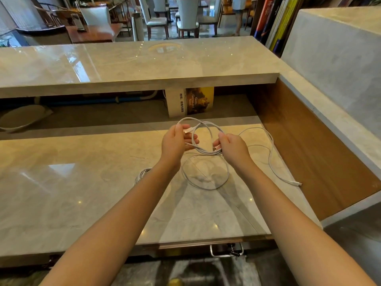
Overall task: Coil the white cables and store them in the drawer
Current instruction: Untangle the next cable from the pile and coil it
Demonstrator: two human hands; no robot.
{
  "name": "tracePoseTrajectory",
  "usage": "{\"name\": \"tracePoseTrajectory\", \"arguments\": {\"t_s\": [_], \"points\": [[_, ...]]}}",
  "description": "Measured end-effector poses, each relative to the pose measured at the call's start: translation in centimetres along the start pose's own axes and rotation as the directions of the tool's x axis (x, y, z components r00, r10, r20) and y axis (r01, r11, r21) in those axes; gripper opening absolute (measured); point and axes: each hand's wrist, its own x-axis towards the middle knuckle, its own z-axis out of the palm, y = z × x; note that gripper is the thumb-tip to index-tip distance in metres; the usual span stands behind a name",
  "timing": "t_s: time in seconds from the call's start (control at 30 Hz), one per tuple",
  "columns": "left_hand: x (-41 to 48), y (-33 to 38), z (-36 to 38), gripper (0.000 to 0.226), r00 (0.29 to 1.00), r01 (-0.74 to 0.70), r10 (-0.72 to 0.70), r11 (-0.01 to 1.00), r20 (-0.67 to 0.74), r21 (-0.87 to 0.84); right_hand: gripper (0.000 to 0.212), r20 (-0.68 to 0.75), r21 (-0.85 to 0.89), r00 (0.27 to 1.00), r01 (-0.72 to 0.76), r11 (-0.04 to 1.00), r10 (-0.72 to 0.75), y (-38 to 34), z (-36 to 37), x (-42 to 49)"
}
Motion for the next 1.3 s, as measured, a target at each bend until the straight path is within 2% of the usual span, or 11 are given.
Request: {"name": "tracePoseTrajectory", "arguments": {"t_s": [0.07, 0.13, 0.27, 0.4, 0.53, 0.67, 0.83, 0.97, 1.17, 1.23, 1.3], "points": [[0.0, 0.4, -0.2, 0.032, 0.97, 0.242, -0.23, 0.944, 0.078, -0.223, 0.038, 0.052, -0.024, 0.998, 0.032, 0.999, -0.031, 0.5, 0.2, -0.3], [-0.2, 0.6, -0.5, 0.029, 0.927, 0.374, -0.351, 0.859, 0.128, -0.351, 0.036, 0.073, -0.031, 0.996, 0.059, 0.998, -0.057, 1.0, 0.3, -0.3], [0.0, 0.3, -1.0, 0.019, 0.917, 0.396, -0.375, 0.824, 0.132, -0.406, 0.034, 0.114, -0.059, 0.99, 0.09, 0.994, -0.083, 1.7, 0.1, -0.4], [0.3, 0.4, -1.2, 0.02, 0.913, 0.396, -0.368, 0.904, 0.176, -0.164, 0.034, 0.169, -0.1, 0.977, 0.146, 0.984, -0.127, 1.7, 0.1, -0.6], [0.7, 0.9, -1.7, 0.043, 0.842, 0.432, -0.43, 0.899, 0.327, 0.071, 0.033, 0.187, -0.149, 0.97, 0.185, 0.971, -0.156, 1.6, 0.0, -0.7], [0.7, 1.2, -1.5, 0.039, 0.798, 0.24, -0.402, 0.895, 0.449, 0.375, 0.03, 0.179, -0.253, 0.963, 0.244, 0.936, -0.202, 1.2, 0.1, -0.5], [1.0, 1.3, -1.2, 0.034, 0.792, 0.178, -0.37, 0.9, 0.485, 0.397, 0.021, 0.069, -0.265, 0.972, 0.233, 0.935, -0.223, 0.7, 0.1, -0.5], [1.1, 1.7, -1.2, 0.037, 0.741, 0.092, -0.338, 0.907, 0.58, 0.411, 0.021, 0.051, -0.276, 0.975, 0.221, 0.935, -0.216, 0.7, 0.4, 0.0], [1.4, 1.7, -2.5, 0.046, 0.656, 0.101, -0.27, 0.957, 0.705, 0.272, 0.024, 0.353, -0.021, 0.921, 0.182, 0.983, -0.163, -0.6, -1.6, 0.5], [1.5, 1.7, -2.6, 0.048, 0.635, 0.117, -0.28, 0.956, 0.72, 0.269, 0.023, 0.51, -0.045, 0.846, 0.206, 0.977, -0.155, -0.8, -2.0, 0.6], [1.4, 1.6, -2.5, 0.049, 0.638, 0.157, -0.304, 0.951, 0.707, 0.267, 0.02, 0.53, -0.086, 0.824, 0.288, 0.954, -0.201, -0.7, -1.9, 0.7]]}}
